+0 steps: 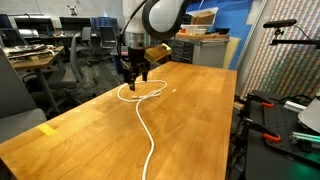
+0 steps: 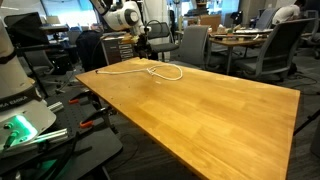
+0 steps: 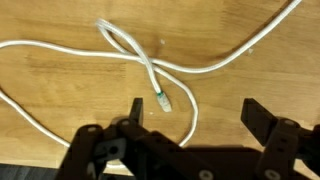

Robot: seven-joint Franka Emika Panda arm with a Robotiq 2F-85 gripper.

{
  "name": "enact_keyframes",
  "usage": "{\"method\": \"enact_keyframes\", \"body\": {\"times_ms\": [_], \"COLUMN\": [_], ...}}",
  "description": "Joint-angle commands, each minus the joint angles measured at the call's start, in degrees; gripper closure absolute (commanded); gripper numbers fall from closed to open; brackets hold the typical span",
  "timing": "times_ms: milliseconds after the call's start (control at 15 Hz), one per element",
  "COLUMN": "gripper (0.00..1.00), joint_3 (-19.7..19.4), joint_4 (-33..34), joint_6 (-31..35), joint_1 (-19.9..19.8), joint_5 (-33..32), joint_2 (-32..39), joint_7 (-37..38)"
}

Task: Use the string from the table and make a knot

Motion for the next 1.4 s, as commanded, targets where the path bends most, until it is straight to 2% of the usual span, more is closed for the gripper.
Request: {"method": "enact_keyframes", "body": {"times_ms": [0, 200, 667, 733, 800, 933, 1133, 1333], "gripper": [0.00, 0.00, 0.00, 0.04, 0.22, 0.31, 0.58, 0.80], "joint_3": [-2.6, -3.0, -4.9, -5.2, -5.6, -6.1, -6.4, -6.8], "joint_4": [3.5, 7.3, 13.9, 14.6, 15.3, 16.4, 17.5, 18.4], "joint_6": [1.5, 1.2, -0.2, -0.2, -0.2, -0.4, -0.6, -0.2], "joint_1": [0.7, -0.3, 0.2, 0.2, 0.4, 0.4, 0.2, -0.2], "joint_5": [-1.5, 0.6, 1.5, 1.6, 1.4, 1.6, 2.2, 2.8], "joint_2": [3.3, 6.6, 13.4, 14.2, 15.1, 16.4, 17.3, 17.9], "joint_7": [0.9, 0.8, 2.3, 2.5, 2.8, 3.3, 4.1, 5.1]}}
